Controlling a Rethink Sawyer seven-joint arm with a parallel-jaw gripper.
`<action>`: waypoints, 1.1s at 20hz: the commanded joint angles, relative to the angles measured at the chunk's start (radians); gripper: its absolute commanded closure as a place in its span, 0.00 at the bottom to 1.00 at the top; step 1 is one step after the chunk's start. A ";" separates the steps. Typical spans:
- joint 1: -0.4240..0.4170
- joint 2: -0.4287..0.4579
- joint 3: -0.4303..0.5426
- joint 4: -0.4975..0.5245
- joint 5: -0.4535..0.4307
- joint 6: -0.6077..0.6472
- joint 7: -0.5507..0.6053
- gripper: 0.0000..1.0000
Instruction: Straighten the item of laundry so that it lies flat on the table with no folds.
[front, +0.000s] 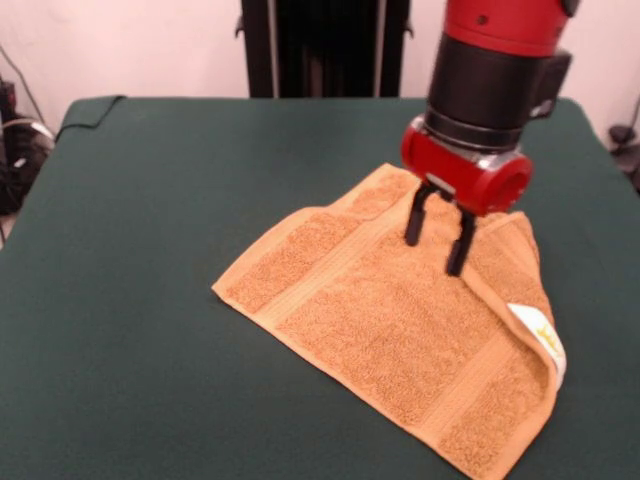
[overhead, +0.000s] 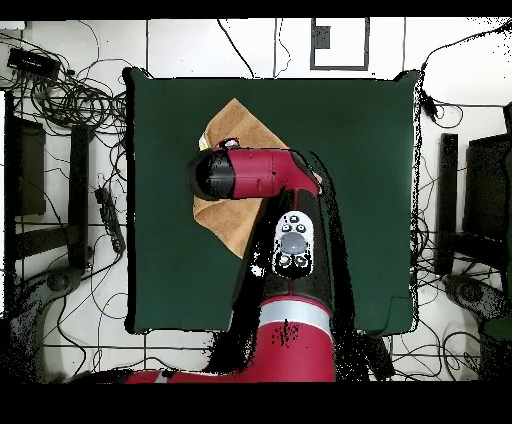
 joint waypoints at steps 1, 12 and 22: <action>-0.019 0.087 0.093 0.130 -0.075 0.065 -0.147 0.00; -0.112 0.118 0.212 0.160 -0.074 0.181 -0.192 0.00; -0.159 0.125 0.289 0.157 -0.091 0.198 -0.223 0.00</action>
